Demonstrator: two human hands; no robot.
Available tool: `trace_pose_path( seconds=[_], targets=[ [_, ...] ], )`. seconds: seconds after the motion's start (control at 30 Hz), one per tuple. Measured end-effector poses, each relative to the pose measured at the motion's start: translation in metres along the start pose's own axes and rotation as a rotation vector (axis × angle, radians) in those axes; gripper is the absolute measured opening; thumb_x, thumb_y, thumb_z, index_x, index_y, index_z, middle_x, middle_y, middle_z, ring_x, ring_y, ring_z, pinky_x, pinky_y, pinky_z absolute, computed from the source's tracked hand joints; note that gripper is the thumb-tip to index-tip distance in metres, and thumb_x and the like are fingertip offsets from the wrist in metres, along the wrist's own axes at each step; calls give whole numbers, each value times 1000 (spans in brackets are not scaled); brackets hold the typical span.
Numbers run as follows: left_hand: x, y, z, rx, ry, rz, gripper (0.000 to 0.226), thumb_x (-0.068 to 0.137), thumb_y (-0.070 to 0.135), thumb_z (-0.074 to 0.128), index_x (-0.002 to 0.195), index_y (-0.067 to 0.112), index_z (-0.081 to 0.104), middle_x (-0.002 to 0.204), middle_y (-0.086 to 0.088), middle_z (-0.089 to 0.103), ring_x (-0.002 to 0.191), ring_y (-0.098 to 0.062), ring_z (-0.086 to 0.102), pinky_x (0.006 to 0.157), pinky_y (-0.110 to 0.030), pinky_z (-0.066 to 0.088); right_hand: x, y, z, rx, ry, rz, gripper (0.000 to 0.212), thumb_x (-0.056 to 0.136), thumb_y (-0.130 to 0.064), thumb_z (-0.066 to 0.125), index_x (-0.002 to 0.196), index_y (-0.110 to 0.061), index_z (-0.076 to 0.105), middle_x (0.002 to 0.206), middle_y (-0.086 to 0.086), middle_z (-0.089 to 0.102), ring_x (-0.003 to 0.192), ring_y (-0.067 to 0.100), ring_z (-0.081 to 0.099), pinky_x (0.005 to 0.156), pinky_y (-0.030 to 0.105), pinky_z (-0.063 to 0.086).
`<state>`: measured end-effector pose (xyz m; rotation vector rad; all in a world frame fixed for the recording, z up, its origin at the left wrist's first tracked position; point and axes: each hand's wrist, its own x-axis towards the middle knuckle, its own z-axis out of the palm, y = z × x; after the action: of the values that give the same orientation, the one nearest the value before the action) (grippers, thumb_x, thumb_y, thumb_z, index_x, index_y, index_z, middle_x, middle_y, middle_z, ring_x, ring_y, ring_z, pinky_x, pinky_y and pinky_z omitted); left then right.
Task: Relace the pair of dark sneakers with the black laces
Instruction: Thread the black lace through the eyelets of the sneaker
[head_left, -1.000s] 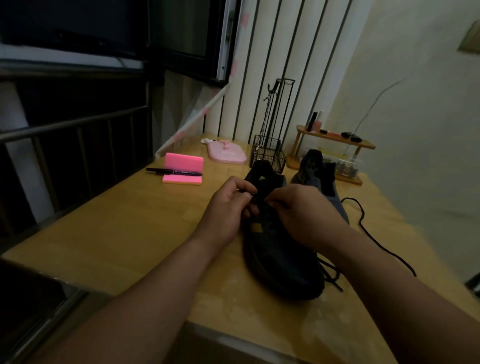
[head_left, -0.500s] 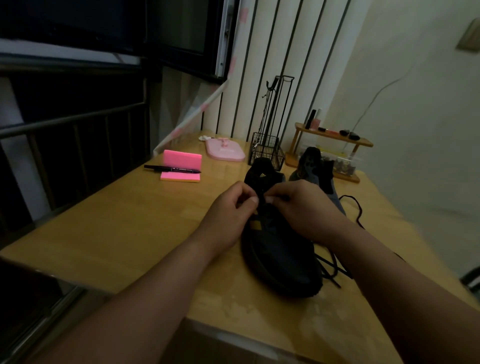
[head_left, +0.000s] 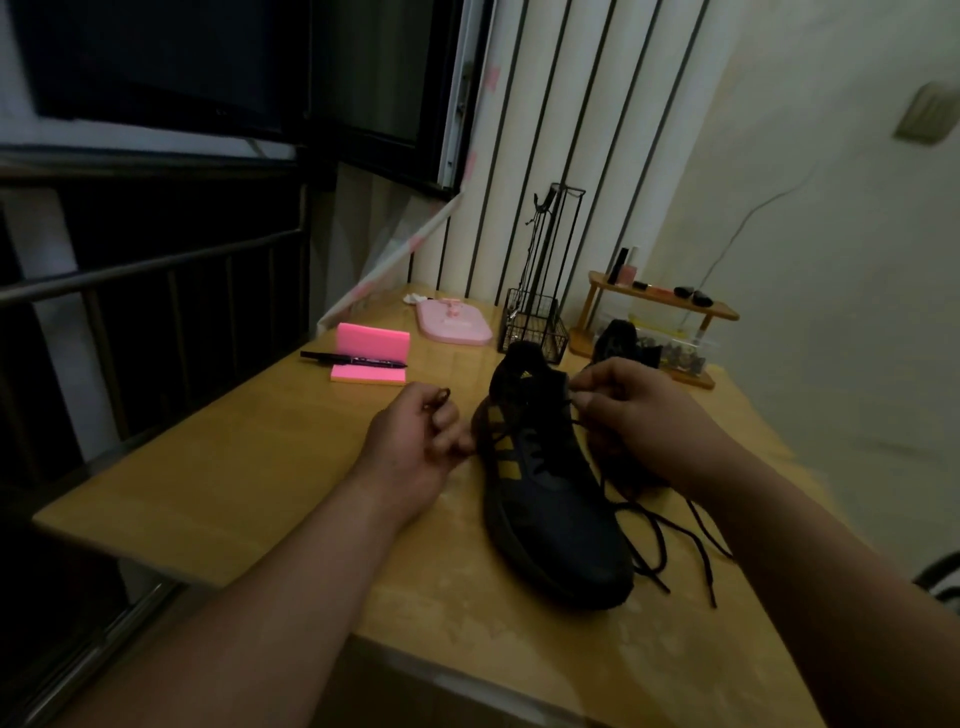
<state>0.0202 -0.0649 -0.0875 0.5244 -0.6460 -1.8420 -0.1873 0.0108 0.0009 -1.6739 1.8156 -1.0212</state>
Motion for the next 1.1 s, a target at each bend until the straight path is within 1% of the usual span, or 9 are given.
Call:
trace_pose_path(
  seconds=[0.1,0.2,0.3,0.43,0.53,0.63,0.73,0.83,1.1],
  targets=[
    [-6,-3,8,699,-54,79,30,106,37,58,91,11,54,63,0,52,41,-12,36,40,-21,26,6,-9,-9,90,33,-6,9,102,-20,64,110,-23,68,93,6,72,81,25,67,71,39,58],
    [-11,7,7,1237,-171,112,34,99,44,69,92,11,70,69,3,62,52,-7,53,48,-18,41,12,-13,-16,256,24,-38,14,102,-14,63,115,-16,68,90,8,71,82,27,65,81,44,57],
    [-9,25,-5,1066,-154,102,27,103,36,64,86,15,70,73,3,58,67,-12,53,64,-28,47,16,-16,-17,324,40,-42,16,105,-17,60,118,-12,68,93,7,73,84,25,66,85,41,57],
    [8,39,-10,173,240,136,20,103,20,57,86,12,64,81,-4,62,83,-18,65,80,-33,47,21,-1,-9,163,78,68,22,108,-28,52,119,-17,67,106,7,71,95,21,66,93,44,56],
    [8,45,-7,-253,218,92,29,103,15,50,74,15,53,69,-3,56,57,-16,61,67,-32,55,15,14,-2,-117,-25,119,23,105,-22,58,127,-19,62,116,-1,65,102,14,61,91,36,53],
    [6,44,-8,231,188,129,26,104,36,59,87,18,53,63,3,41,44,-9,35,43,-23,36,2,22,3,-151,-132,142,32,103,-31,63,134,-23,57,124,-2,64,105,9,62,89,29,49],
    [2,35,-8,1127,0,215,41,95,63,63,109,24,63,87,6,59,73,-10,55,60,-29,42,-6,29,6,-148,-203,201,45,100,-52,62,136,-28,53,126,-3,63,112,13,63,102,36,51],
    [-5,33,4,1583,-309,111,26,97,57,63,88,34,72,80,14,69,77,-2,62,67,-26,43,-12,31,9,-167,-205,218,51,97,-62,59,132,-25,57,127,-3,64,113,15,63,106,44,52],
    [6,48,22,1122,171,297,35,109,41,49,100,12,66,83,-12,75,77,-21,70,68,-34,48,-23,18,21,-176,-177,223,49,98,-59,60,119,-16,59,108,2,69,92,17,71,74,34,58]
  ],
)
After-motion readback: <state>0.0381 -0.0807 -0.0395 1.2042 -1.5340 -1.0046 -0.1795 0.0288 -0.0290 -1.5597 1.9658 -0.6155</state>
